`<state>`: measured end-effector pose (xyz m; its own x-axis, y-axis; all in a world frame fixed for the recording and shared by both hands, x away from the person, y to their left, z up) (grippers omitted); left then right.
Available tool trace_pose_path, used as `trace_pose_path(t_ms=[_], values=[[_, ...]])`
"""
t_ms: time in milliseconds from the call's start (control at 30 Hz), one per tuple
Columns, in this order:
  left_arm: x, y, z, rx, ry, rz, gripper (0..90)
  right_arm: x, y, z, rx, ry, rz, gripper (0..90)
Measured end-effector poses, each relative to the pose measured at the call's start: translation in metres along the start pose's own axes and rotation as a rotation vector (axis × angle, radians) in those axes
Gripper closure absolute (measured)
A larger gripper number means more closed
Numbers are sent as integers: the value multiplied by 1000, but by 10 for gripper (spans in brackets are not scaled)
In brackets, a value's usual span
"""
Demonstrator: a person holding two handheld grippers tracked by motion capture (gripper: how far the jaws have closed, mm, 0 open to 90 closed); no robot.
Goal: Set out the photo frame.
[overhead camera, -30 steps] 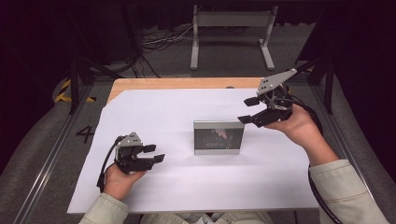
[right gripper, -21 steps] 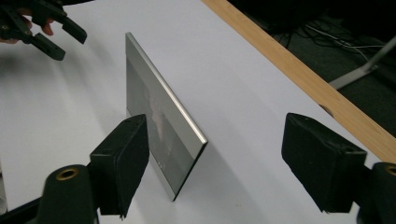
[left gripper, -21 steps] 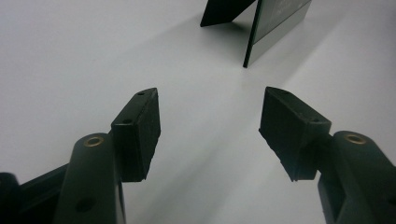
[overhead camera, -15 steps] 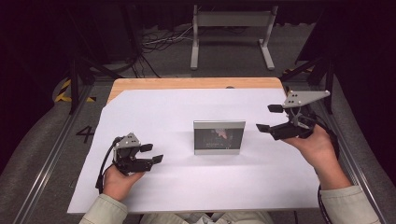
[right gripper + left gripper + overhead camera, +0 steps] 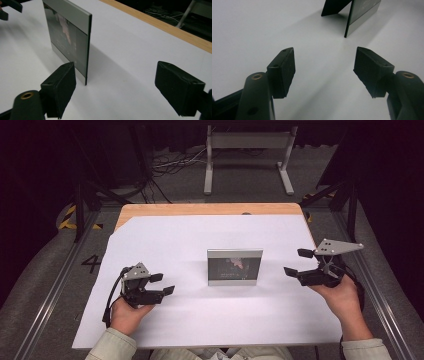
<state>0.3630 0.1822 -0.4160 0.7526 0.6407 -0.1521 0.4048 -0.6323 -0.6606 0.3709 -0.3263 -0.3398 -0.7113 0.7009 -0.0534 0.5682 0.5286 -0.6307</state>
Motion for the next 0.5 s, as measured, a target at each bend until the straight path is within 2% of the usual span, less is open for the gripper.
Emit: trace_pose_path(t_ms=[33,133,267,433,467,500], values=[[0,0,0,-4,2,-1,336,-1,2,8,8,2,1,176],[1,1,1,-3,4,-4,335,-2,4,14,3,8,-4,176],[2,1,2,-5,11,-11,336,-6,10,30,-13,50,3,176],[3,1,2,-5,14,-18,335,-8,17,39,-10,68,3,176],[4,1,3,-9,15,-15,336,-10,22,42,4,65,12,176],[4,1,3,-9,6,-18,335,-10,24,43,5,67,12,176]])
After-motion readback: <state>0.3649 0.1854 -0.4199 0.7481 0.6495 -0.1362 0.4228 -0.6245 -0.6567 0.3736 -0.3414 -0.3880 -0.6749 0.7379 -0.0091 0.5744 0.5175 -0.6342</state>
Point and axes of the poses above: each handheld gripper's, and its own axes: y roughly forward along the jaws, z roughly out of its underside, x roughly to its left, the point moved 1 cm from there along y, roughly forward along the jaws, and after that the axes turned 6 degrees about x, right-handed, at the moved point
